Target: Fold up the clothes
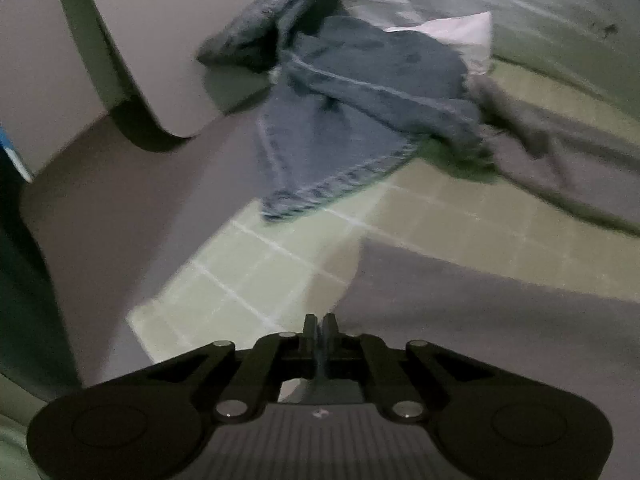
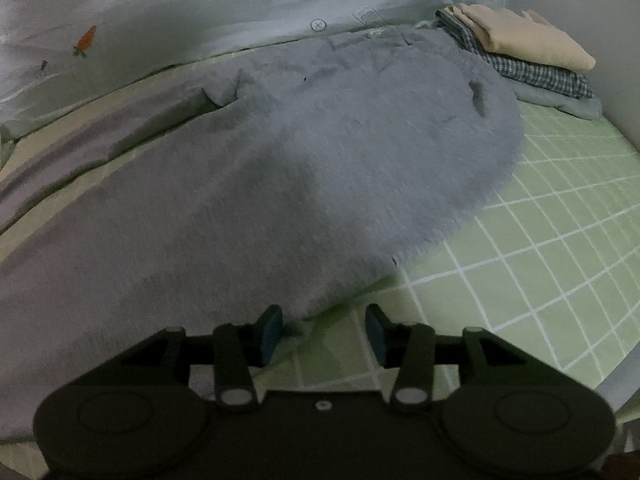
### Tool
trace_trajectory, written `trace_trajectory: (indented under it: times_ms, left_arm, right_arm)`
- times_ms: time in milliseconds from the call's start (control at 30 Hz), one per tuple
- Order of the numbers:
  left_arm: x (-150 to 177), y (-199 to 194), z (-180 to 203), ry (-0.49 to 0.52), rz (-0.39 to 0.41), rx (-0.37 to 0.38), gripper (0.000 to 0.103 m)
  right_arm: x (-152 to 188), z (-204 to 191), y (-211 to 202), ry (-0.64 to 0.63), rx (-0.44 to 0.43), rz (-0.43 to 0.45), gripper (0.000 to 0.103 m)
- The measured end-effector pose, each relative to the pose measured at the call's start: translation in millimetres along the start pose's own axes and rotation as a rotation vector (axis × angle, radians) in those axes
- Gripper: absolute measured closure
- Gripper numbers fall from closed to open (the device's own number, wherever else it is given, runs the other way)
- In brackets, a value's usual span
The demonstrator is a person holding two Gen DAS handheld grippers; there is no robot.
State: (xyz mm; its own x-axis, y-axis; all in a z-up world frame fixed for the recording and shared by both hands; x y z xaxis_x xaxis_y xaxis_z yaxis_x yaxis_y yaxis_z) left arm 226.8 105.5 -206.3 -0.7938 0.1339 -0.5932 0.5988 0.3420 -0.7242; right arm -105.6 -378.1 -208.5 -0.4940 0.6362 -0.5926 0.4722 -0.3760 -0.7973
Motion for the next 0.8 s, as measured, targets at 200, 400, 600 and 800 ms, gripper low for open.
trace_trajectory:
  times_ms: [200,400,600,800]
  left_arm:
    - [-4.3,12.0,-32.7,-0.088,-0.046,-0.071,0.098]
    - [-21.7,-17.0,-20.0,-0.235,-0.011,0.108,0.081]
    - [-52.6,-27.1,49.2,-0.329,-0.036,0.396,0.065]
    - [-91.2,-6.0,116.1,-0.247,-0.052,0.397,0.049]
  right_arm:
    - [-9.4,-0.8,6.2,0.008,0.006,0.002,0.056]
    - [-39.4,0.1,9.6,0.018,0.026,0.056,0.054]
    - [-87.9,8.8,33.9,0.212,-0.073,0.085,0.052]
    - [-127.8,14.2,80.8,0.657,-0.377,0.057,0.052]
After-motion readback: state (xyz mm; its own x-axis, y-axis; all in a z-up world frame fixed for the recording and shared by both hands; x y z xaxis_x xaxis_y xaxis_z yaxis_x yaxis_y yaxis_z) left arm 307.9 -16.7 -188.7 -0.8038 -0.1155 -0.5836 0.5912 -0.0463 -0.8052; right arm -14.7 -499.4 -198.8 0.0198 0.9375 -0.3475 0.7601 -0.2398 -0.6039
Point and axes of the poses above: each gripper's, at about its wrist camera, not at the fingertips, and y roughly the way its jaws point, z to its right, x to its underside, the point moved 3 cm from there along y, roughly the way its jaws point, and after that the axes turned 6 degrees about -x, right-handed, at the moved point
